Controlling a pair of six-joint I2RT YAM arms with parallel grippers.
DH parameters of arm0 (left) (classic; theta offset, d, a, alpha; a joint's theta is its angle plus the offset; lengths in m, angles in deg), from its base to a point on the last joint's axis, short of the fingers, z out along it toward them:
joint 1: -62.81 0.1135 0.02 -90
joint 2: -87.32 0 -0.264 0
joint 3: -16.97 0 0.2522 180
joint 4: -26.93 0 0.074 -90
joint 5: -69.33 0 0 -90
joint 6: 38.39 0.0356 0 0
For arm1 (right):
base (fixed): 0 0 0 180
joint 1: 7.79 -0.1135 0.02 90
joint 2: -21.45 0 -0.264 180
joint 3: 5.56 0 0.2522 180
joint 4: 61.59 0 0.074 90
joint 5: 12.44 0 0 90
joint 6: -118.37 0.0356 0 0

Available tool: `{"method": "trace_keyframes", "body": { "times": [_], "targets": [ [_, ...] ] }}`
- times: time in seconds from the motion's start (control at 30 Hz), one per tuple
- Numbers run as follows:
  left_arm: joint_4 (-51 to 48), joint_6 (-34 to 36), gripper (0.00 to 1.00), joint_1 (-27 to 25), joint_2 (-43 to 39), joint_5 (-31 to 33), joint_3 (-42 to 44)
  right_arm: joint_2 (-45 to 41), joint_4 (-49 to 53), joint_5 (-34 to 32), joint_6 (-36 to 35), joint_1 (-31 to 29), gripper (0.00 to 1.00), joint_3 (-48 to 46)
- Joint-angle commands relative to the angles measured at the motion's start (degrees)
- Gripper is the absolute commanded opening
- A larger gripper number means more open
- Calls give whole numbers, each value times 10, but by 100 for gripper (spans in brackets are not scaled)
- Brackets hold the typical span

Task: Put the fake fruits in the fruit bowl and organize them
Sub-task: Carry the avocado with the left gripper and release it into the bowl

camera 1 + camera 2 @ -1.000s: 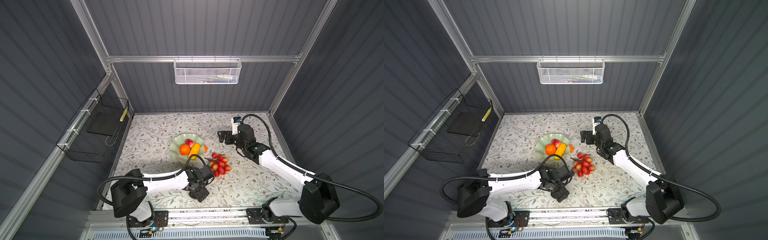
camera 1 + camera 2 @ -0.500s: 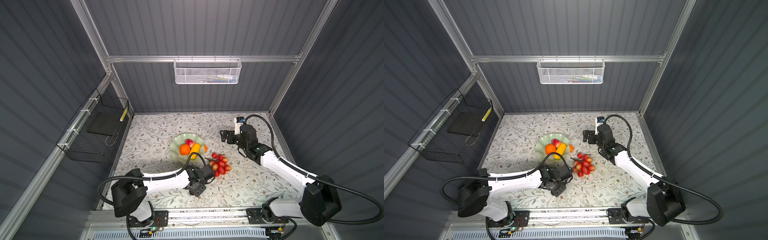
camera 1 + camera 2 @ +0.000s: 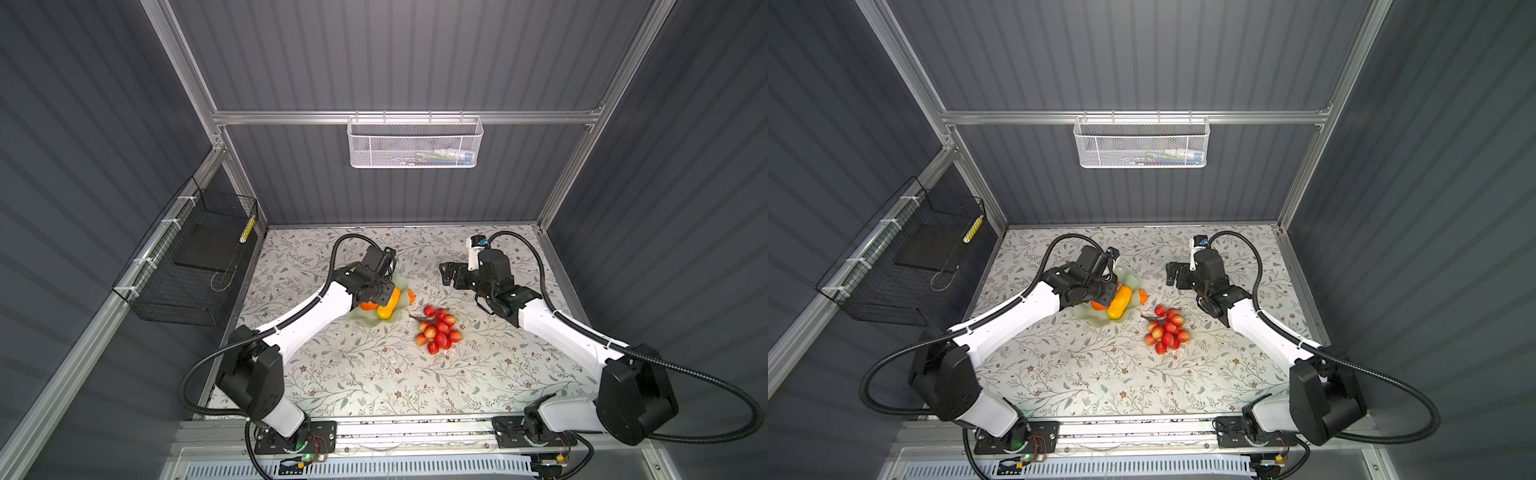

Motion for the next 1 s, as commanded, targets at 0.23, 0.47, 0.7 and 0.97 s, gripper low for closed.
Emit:
{"method": "trace_keyframes", "body": {
  "times": [0.23, 0.47, 0.7, 0.97],
  "targets": [
    [32, 4, 51, 29, 111, -35, -25, 49, 64, 70, -27, 2, 89, 32],
    [36, -16, 75, 42, 100, -21, -25, 123, 94, 127, -78, -3, 85, 72],
    [83, -47, 96, 65, 6, 28, 14, 204, 127, 135, -143, -39, 82, 138],
    [180, -100, 100, 101, -155, 97, 123, 252, 150, 149, -167, -60, 75, 159]
  ]
}}
